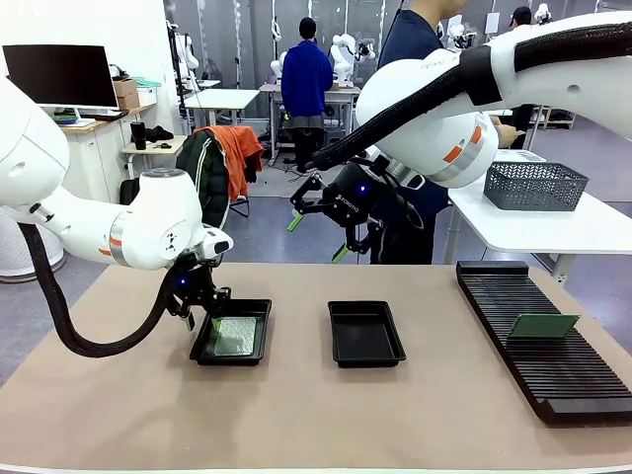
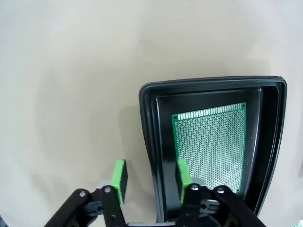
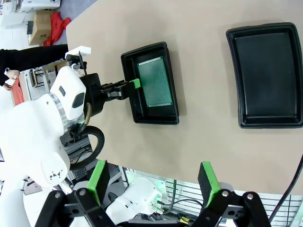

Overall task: Inspect and transfer BCBs to ESD trays.
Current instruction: Pick up the ESD tray and place it on the left side of the table.

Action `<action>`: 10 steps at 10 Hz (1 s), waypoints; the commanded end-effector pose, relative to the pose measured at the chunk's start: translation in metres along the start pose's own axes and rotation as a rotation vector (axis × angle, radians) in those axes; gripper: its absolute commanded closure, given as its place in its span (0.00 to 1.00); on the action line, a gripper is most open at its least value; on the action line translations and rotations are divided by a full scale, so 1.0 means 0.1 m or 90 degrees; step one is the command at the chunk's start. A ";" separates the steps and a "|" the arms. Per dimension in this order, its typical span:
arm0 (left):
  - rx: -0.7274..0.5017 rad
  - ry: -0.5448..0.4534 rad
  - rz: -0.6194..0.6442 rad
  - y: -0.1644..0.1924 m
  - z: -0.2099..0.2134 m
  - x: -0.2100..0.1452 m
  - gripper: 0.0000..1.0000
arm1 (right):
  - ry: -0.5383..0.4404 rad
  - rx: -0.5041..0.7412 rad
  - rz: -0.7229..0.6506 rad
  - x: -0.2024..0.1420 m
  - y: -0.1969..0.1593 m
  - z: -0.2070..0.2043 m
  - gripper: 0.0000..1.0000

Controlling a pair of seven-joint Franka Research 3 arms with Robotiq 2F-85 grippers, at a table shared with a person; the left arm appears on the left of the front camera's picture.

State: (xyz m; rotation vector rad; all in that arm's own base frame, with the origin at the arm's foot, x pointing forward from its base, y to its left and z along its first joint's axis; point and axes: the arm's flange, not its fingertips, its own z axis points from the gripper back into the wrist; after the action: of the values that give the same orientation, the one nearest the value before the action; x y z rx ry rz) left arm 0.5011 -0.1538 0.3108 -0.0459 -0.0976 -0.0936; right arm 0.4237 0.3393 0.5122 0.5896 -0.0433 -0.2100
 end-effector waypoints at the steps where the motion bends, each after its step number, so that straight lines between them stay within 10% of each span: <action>1: 0.014 0.001 0.005 -0.03 0.00 0.04 0.64 | -0.004 -0.013 -0.010 0.01 0.03 0.00 0.00; 5: 0.018 0.003 0.008 -0.02 0.01 0.04 0.93 | -0.004 -0.013 -0.010 0.01 0.03 0.00 0.00; 6: 0.017 0.005 0.009 -0.02 0.00 0.04 0.81 | -0.004 -0.013 -0.010 0.01 0.03 0.00 0.00; 7: 0.019 0.006 0.010 -0.02 -0.01 0.03 1.00 | -0.004 -0.013 -0.010 0.01 0.03 0.00 0.00; 10: 0.013 0.022 0.013 -0.02 -0.02 0.02 1.00 | -0.004 -0.013 -0.010 0.01 0.03 0.00 0.00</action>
State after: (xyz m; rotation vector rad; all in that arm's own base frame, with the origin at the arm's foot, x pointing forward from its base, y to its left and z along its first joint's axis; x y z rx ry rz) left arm 0.5011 -0.1531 0.3108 -0.0440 -0.0904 -0.0919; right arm 0.4237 0.3393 0.5122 0.5896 -0.0433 -0.2100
